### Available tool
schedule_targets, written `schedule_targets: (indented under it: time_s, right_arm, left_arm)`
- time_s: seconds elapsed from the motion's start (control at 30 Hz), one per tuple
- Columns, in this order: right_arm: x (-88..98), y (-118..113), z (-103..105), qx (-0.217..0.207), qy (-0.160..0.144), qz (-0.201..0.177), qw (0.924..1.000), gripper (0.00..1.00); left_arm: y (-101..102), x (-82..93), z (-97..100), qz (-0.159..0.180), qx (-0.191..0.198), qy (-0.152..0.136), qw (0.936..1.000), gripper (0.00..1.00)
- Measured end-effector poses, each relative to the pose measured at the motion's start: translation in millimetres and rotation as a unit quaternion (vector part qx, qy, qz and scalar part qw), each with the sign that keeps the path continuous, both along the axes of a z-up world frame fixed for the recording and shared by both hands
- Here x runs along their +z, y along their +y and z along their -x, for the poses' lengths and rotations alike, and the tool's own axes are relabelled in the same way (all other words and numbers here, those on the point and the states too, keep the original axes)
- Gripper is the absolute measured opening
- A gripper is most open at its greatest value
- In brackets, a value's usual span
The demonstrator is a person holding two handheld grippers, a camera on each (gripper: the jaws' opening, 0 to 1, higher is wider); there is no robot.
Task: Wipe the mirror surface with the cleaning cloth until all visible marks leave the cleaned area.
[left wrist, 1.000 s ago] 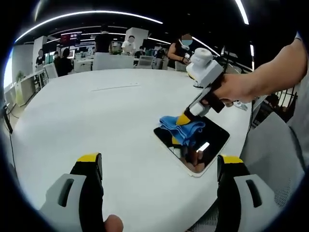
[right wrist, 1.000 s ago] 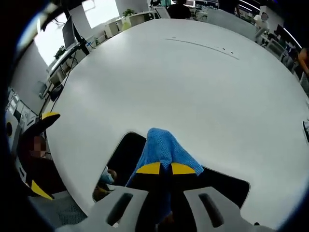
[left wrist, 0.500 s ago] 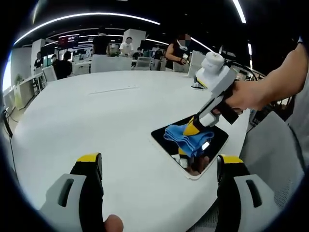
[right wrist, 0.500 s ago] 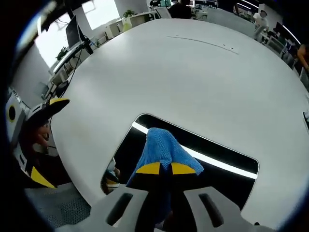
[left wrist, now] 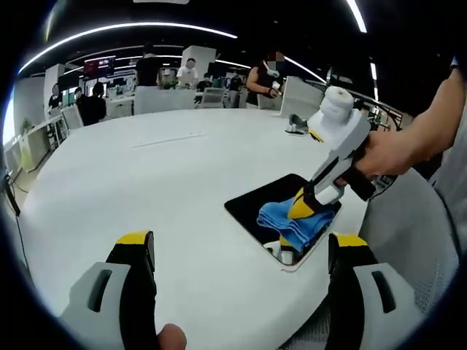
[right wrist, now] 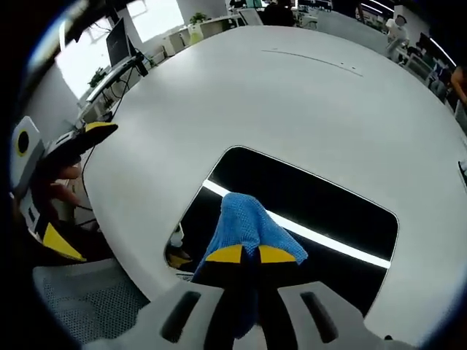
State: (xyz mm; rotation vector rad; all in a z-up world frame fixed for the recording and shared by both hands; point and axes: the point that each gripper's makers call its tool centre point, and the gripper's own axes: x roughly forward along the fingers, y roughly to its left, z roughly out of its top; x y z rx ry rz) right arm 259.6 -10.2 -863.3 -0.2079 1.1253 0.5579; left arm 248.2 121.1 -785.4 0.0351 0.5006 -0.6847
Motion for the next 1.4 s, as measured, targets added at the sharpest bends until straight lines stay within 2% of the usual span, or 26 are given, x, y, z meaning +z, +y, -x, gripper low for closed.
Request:
schedule_targets:
  time_s: [0.57, 0.67, 0.77, 1.17, 1.23, 1.3, 1.4]
  right_arm:
    - [-0.9, 2, 23, -0.007, 0.013, -0.011, 0.9998, 0.0]
    - [-1.5, 1, 26, -0.008, 0.02, -0.015, 0.9997, 0.0]
    - [-1.7, 1, 32, -0.008, 0.023, -0.017, 0.9996, 0.0]
    - [-1.3, 3, 42, -0.015, 0.036, -0.026, 0.9989, 0.0]
    - [-1.5, 3, 43, -0.01, 0.037, -0.024, 0.999, 0.0]
    - [-1.1, 3, 44, -0.01, 0.037, -0.025, 0.9989, 0.0]
    - [-1.2, 3, 43, -0.015, 0.043, -0.028, 0.9986, 0.0]
  left_arm:
    - [-4, 2.7, -2.3, -0.003, 0.0, -0.01, 0.9999, 0.97]
    - [-7, 4.0, -1.8, 0.004, 0.0, -0.012, 0.9999, 0.98]
    - [-10, 5.8, -1.1, 0.035, 0.01, -0.003, 0.9993, 0.99]
    - [-2, -6.2, 0.9, 0.001, 0.007, -0.001, 1.0, 0.99]
    - [6, -8.3, -1.5, -0.035, 0.008, -0.019, 0.9992, 0.99]
    - [6, -11.1, 0.0, -0.031, 0.012, -0.005, 0.9994, 0.99]
    - [11, -13.8, -1.7, -0.028, 0.022, -0.003, 0.9994, 0.99]
